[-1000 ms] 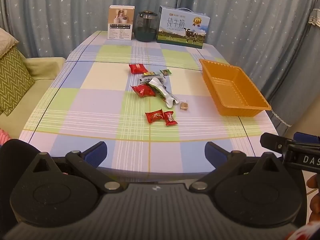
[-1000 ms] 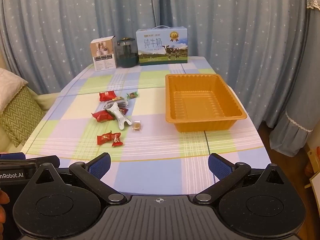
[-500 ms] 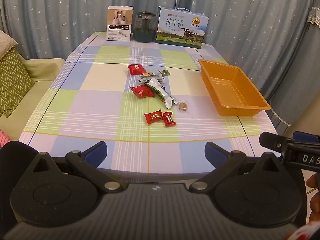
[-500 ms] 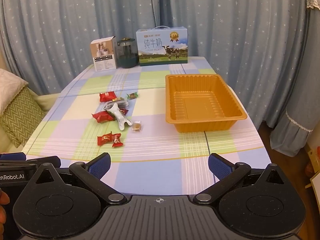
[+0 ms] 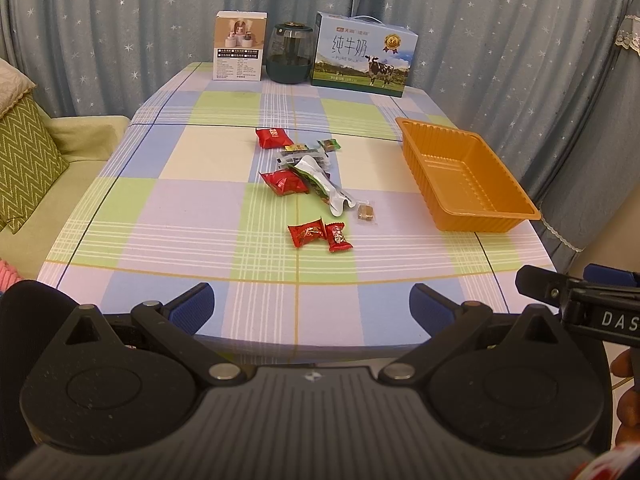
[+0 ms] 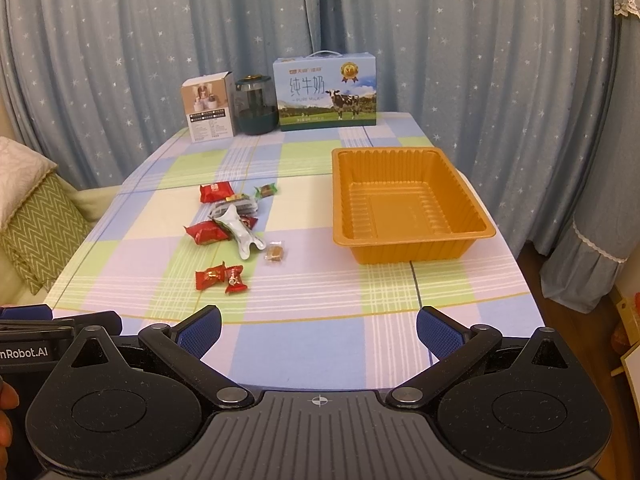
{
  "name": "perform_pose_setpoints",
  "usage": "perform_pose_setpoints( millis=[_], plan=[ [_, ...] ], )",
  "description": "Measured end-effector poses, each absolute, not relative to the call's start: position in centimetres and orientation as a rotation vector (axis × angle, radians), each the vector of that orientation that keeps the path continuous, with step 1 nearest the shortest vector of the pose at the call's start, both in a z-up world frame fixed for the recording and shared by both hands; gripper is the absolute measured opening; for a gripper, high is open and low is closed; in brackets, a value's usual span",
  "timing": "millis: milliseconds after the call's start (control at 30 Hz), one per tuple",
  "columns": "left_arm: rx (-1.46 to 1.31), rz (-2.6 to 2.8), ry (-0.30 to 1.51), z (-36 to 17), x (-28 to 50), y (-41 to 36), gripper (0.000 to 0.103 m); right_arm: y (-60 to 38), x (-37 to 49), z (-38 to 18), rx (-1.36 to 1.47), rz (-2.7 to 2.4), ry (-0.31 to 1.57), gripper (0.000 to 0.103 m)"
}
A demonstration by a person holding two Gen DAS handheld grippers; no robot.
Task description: Organize snacks
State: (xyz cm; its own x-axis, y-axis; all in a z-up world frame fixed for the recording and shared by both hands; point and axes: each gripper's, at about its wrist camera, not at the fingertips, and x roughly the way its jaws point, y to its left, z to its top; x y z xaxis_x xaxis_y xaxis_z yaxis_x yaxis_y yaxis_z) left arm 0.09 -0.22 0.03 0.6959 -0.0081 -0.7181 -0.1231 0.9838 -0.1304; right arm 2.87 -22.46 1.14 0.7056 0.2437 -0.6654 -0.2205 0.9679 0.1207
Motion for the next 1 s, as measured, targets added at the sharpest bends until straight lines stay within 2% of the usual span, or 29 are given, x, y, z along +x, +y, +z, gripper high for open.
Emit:
perform_pose_setpoints(
  millis=[1000],
  plan=[
    [-0.174, 0.063, 0.801, -0.01, 0.00, -0.46, 0.103, -22.85, 2.95, 0.87, 0.042, 0.257, 0.747, 0.103]
  ],
)
